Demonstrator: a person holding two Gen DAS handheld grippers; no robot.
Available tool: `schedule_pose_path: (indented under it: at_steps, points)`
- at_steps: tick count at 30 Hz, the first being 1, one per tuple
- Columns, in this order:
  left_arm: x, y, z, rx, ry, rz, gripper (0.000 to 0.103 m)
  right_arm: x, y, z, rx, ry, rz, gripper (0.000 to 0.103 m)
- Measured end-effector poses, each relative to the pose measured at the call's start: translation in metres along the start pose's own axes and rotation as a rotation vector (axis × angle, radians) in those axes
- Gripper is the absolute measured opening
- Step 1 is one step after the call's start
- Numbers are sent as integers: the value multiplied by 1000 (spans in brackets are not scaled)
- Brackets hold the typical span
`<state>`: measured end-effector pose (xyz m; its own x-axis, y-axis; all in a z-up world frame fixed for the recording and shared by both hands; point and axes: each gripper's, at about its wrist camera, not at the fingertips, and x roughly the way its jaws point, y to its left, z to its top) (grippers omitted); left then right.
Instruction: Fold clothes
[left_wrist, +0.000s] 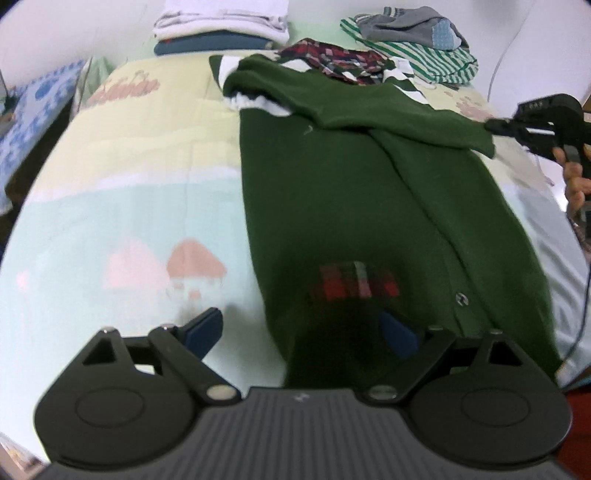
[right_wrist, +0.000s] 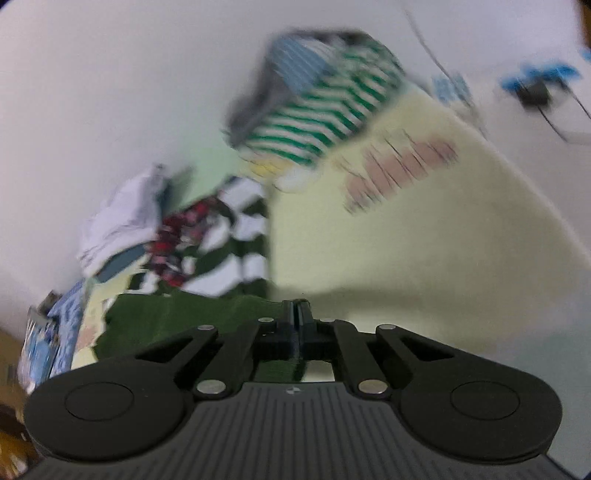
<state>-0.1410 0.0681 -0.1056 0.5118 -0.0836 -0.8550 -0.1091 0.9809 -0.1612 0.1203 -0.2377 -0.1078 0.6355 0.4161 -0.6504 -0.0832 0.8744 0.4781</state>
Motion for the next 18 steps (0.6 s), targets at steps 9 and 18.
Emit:
schedule_pose_path:
  at_steps: [9,18]
  points:
    - [-3,0,-13,-34,16,-9,93,1,-16,-4,89,67,-16,41]
    - [3,-7,-3,-13,-11,8,92,21,-22,-13,188,132,40,43]
